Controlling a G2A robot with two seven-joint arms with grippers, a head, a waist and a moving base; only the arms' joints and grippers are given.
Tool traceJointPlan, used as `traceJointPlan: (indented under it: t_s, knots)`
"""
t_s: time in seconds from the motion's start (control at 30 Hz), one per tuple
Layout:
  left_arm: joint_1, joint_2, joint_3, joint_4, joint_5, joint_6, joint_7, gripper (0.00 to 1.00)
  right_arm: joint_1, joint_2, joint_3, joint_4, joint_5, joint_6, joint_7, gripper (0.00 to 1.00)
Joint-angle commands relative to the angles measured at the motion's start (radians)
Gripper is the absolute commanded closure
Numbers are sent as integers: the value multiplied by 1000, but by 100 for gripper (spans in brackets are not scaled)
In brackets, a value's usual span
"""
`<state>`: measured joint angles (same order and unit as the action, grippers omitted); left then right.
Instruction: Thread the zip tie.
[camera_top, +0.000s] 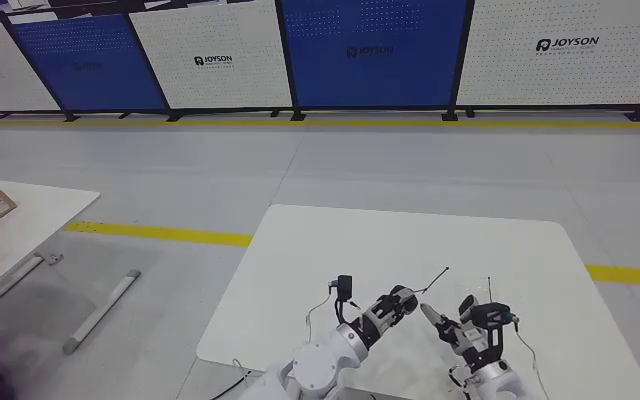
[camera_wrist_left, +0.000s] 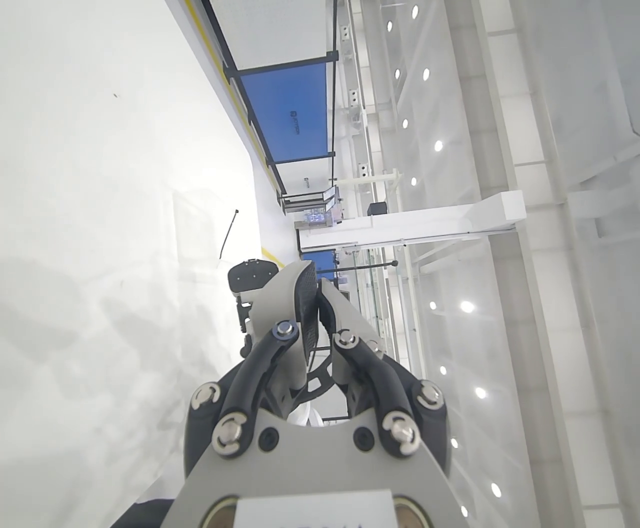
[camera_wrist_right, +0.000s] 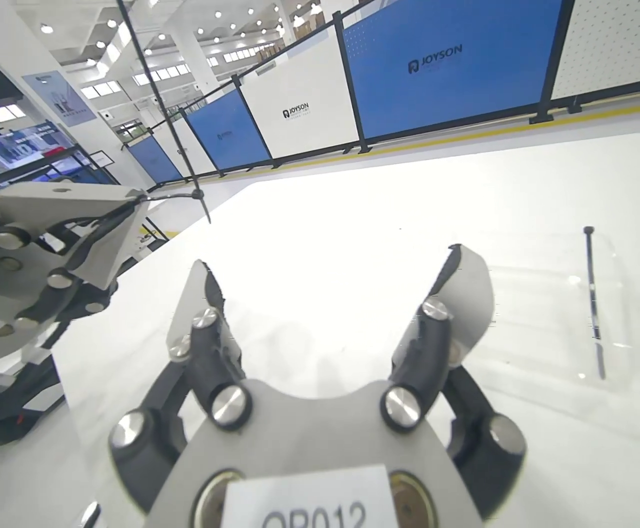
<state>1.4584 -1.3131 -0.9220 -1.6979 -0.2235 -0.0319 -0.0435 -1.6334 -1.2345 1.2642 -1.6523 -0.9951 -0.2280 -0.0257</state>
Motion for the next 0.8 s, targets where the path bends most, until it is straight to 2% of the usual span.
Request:
traceJointPlan:
  t_s: [0.0, 0.3, 0.53, 0.77]
  knots:
    - [0, -1, 3, 2, 3, -1, 2, 100, 1, 0, -1, -2, 0, -10, 6, 69]
    - [-4, -2, 13, 9, 18, -9, -9, 100, 11, 3, -15, -3, -8, -75, 21, 71]
    - [-4, -2, 17, 16, 24, -12, -13, 100, 12, 4, -19, -10, -11, -95, 10, 71]
    - [-5, -3, 21, 20, 30, -10, -17, 100, 13, 3, -22, -12, -8, -98, -12, 78]
